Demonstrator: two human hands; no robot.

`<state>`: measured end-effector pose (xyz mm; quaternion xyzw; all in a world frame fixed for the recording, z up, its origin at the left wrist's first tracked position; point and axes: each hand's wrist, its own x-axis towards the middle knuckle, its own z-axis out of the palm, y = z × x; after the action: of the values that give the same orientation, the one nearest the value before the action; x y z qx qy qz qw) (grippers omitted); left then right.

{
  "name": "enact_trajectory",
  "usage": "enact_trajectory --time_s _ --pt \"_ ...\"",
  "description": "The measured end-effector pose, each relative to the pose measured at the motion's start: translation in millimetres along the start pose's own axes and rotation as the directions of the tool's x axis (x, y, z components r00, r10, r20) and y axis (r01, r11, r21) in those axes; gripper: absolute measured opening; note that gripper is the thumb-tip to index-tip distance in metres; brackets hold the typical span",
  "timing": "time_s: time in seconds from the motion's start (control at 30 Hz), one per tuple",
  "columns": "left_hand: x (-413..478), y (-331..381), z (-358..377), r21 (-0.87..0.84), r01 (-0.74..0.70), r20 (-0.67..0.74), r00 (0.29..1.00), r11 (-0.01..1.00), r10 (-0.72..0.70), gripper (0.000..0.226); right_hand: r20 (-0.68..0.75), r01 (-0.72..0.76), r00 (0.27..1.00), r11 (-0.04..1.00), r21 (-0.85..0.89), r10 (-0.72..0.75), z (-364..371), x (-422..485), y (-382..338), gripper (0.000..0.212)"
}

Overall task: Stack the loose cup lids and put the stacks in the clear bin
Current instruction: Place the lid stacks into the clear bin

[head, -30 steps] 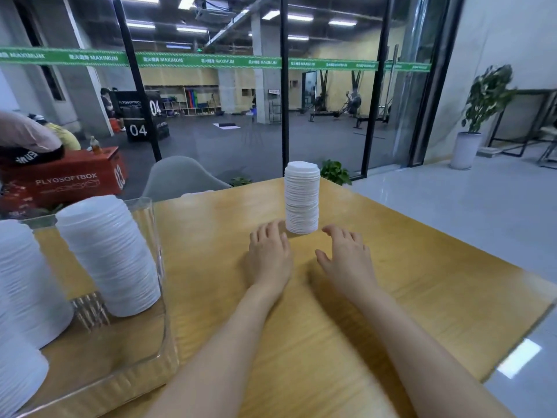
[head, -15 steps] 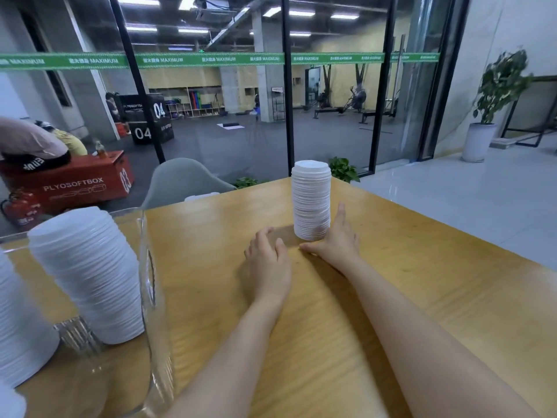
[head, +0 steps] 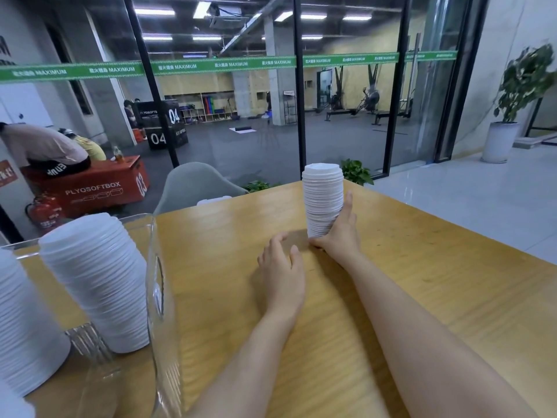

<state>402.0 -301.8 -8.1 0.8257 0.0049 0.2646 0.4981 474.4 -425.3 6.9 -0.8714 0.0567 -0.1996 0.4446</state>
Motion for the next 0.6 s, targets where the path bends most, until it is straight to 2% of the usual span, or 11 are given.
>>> enact_trajectory --time_s 0.33,0.6 --pt "-1.5 1.9 -0.9 -0.023 0.003 0.026 1.000 1.000 -0.002 0.030 0.027 0.012 1.000 0.999 0.049 -0.013 -4.7 -2.3 3.5 0.141" --pt "1.5 -1.3 -0.4 -0.041 0.030 0.018 0.999 0.999 -0.029 0.030 0.005 0.051 0.999 0.998 0.033 -0.051 -7.0 -6.7 2.2 0.133"
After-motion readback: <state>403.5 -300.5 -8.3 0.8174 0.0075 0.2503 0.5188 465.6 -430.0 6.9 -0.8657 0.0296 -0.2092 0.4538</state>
